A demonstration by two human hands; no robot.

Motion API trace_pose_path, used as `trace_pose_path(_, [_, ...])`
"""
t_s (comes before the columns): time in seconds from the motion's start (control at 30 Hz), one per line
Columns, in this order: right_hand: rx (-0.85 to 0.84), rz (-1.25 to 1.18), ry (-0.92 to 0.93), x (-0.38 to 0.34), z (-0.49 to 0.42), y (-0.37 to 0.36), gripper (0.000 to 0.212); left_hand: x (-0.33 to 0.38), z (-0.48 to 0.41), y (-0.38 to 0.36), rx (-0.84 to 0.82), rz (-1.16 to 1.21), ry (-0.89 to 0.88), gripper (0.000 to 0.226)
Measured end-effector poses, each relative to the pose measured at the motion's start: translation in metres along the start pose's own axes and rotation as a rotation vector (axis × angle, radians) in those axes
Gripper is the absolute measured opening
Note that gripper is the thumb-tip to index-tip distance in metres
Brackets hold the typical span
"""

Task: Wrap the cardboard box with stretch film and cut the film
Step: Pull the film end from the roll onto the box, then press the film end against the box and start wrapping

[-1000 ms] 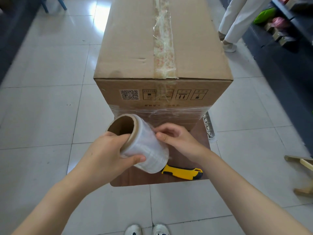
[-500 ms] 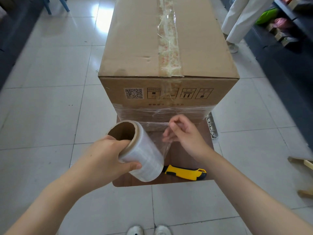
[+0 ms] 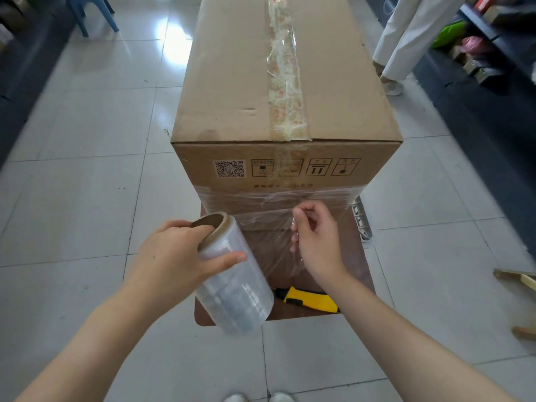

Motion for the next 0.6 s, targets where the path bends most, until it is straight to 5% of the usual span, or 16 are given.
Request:
trace_pose_path(0.27, [0.114, 0.244, 0.113, -0.004, -0.016, 0.022, 0.009, 0.006, -0.002, 0.014, 0.136, -0.233, -0.412, 0.055])
trace_pose_path(0.4, [0.128, 0.353, 0.176, 0.002, -0.014, 0.027, 0.006, 0.009, -0.011, 0.019, 0.171, -0.294, -0.591, 0.032])
trace_pose_path(0.6, [0.459, 0.204, 0.178, 0.02, -0.013, 0.007, 0.004, 0.007, -0.022, 0.018, 0.154, -0.357, -0.736, 0.033])
Point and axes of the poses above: each hand's wrist, its own z-axis away from the middle knuckle, its own y-axis out of the back of the hand, x = y × z, the point moved 2 cm from there along -z, towards the middle knuckle, and after that the axes turned 15 degrees about -z, right-handed, at the moved point
